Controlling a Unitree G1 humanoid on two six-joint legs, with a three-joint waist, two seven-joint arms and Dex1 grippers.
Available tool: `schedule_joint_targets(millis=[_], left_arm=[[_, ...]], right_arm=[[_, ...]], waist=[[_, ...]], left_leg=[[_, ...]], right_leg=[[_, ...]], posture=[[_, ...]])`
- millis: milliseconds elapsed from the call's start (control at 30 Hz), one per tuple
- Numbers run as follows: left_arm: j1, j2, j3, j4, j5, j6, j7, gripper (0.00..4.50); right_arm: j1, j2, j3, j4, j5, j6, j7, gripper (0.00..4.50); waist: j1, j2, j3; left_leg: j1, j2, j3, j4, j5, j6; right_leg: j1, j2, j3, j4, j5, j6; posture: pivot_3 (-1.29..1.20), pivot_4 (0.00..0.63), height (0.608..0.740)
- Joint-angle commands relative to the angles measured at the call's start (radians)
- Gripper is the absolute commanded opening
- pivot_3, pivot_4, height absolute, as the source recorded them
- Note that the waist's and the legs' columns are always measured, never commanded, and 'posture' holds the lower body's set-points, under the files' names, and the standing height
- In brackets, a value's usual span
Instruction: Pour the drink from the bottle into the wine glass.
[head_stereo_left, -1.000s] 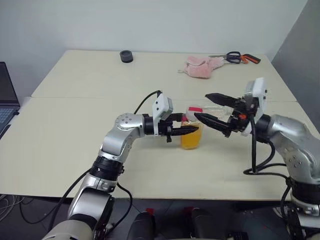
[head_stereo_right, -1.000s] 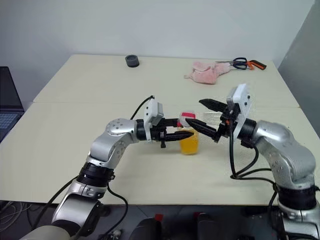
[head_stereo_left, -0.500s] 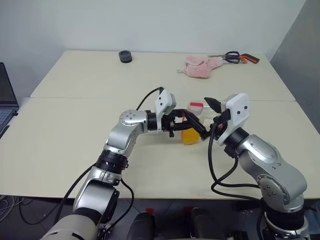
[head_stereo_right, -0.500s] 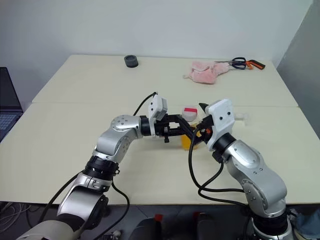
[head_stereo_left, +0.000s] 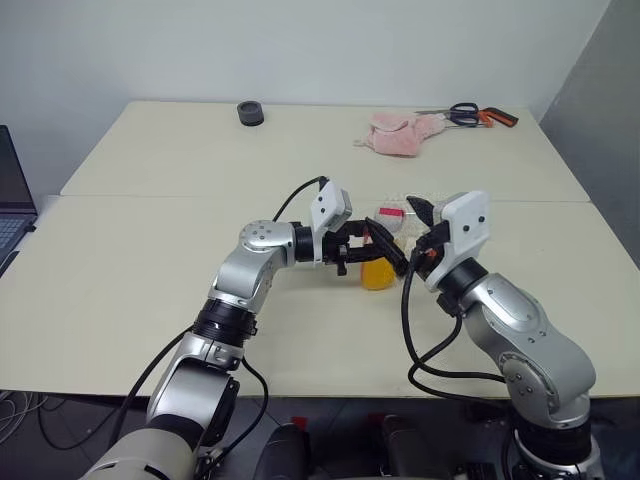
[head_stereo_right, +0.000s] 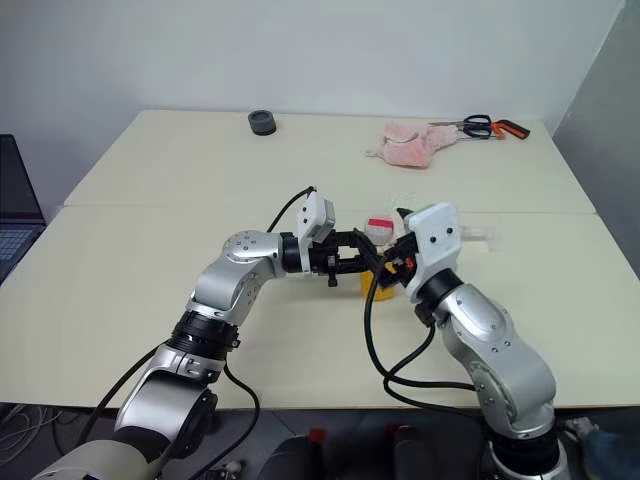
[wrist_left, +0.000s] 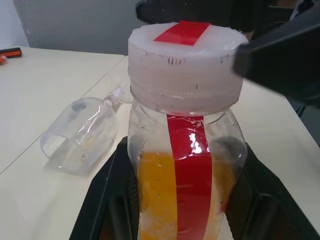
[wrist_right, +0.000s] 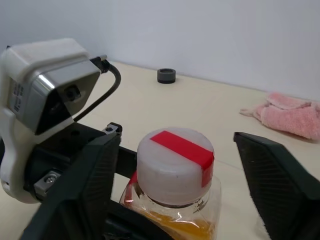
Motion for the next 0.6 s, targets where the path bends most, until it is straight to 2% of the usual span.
schedule_joint_targets(millis=[33, 100, 400, 600], left_arm=[[-0.028, -0.001, 0.014, -0.040, -0.009, -0.023, -0.005, 1.76], [-0.026, 0.001, 0.013, -0.043, -0.008, -0.024, -0.006, 1.76], [-0.019, 0.019, 0.009, -0.055, -0.017, -0.014, -0.031, 1.74], [-0.041, 0.067, 0.002, -0.065, -0.049, 0.006, -0.133, 1.74]], right_arm=[[-0.013, 0.005, 0.007, -0.014, -0.007, -0.014, 0.012, 2.56], [-0.015, 0.010, 0.006, -0.008, -0.013, -0.019, 0.014, 1.94], [-0.035, 0.007, -0.010, 0.023, -0.009, -0.109, 0.078, 1.91], [-0.146, -0.182, -0.001, 0.215, 0.119, -0.208, 0.527, 1.91]], waist=[[0.000, 0.000, 0.000], [0.000, 0.000, 0.000], [0.000, 0.000, 0.000], [-0.001, 0.000, 0.000]], left_leg=[[0.000, 0.000, 0.000, 0.000, 0.000, 0.000], [0.000, 0.000, 0.000, 0.000, 0.000, 0.000], [0.000, 0.000, 0.000, 0.000, 0.000, 0.000], [0.000, 0.000, 0.000, 0.000, 0.000, 0.000]], right_leg=[[0.000, 0.000, 0.000, 0.000, 0.000, 0.000], [0.000, 0.000, 0.000, 0.000, 0.000, 0.000], [0.000, 0.000, 0.000, 0.000, 0.000, 0.000], [0.000, 0.000, 0.000, 0.000, 0.000, 0.000]], posture=[[0.00, 0.150, 0.740], [0.00, 0.150, 0.740], [0.00, 0.150, 0.740], [0.00, 0.150, 0.740]])
